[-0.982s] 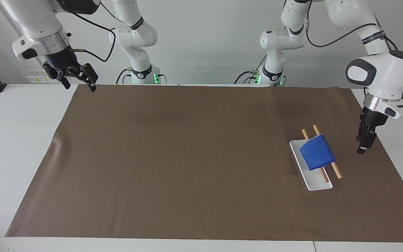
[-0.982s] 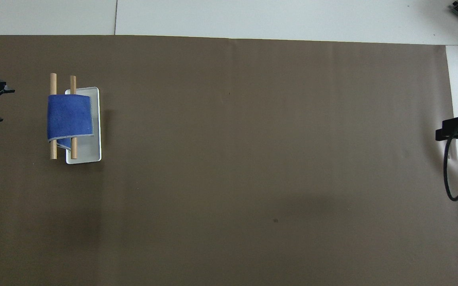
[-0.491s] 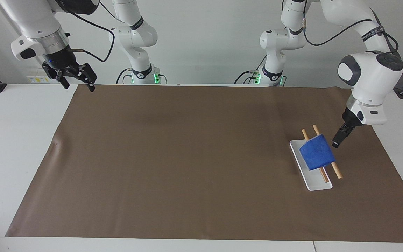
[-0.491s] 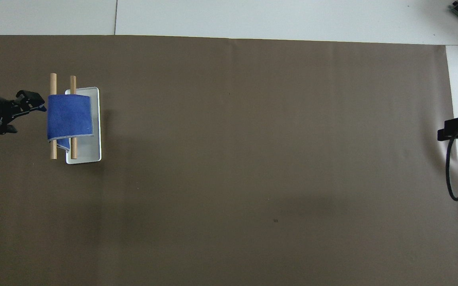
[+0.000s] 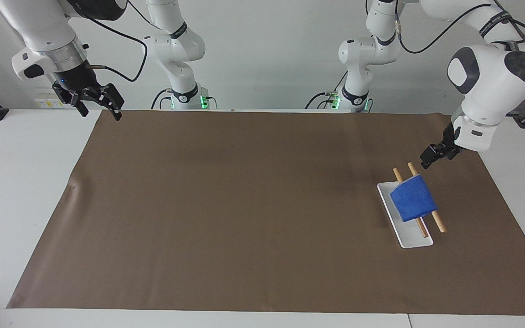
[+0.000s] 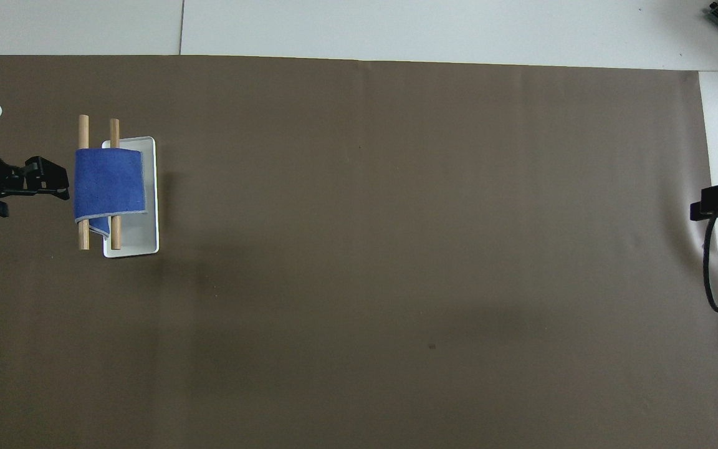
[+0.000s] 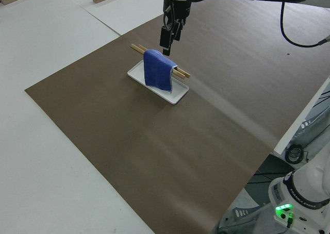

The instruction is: Right arm passes towel to left arm to hang

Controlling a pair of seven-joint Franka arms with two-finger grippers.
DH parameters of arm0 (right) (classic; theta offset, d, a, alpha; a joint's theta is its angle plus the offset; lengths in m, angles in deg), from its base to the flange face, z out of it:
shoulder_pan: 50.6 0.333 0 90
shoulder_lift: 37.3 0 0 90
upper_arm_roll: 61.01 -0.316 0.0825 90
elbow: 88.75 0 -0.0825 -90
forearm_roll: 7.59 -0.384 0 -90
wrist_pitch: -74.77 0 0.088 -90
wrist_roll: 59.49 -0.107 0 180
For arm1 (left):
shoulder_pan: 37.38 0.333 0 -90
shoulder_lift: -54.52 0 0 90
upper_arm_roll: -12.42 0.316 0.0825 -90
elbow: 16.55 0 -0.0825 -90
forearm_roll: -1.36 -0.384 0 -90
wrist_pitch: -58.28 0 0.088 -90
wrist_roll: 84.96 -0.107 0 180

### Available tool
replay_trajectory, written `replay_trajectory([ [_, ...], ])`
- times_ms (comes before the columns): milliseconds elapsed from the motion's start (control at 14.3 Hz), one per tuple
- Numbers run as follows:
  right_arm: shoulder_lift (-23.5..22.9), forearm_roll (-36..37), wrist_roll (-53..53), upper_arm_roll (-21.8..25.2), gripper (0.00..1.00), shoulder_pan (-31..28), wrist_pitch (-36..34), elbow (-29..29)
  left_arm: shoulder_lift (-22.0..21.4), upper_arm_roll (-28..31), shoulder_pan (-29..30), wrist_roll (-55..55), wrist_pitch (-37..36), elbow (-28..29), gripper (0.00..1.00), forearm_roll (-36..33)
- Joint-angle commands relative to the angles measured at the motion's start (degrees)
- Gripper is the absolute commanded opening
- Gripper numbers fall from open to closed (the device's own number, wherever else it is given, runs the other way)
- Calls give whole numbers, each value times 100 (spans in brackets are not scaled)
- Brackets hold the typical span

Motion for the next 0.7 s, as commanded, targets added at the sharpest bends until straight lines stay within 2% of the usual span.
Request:
replay_trajectory([
  [0, 70, 23, -51, -53, 100, -43, 66, 105, 105, -96, -54, -418, -668, -495, 93, -237],
  [280, 87, 15, -16, -45, 100, -25, 22, 105, -220, -201, -229, -445, -1003, -513, 94, -263],
  [491, 87, 6, 2, -45, 100, -25, 22, 105, -440, -315, -352, -427, -1188, -469, 99, -228],
  [631, 96, 146, -16, -202, 100, 54, 31, 114, -597, -455, -335, -357, -1153, -260, 100, -193],
])
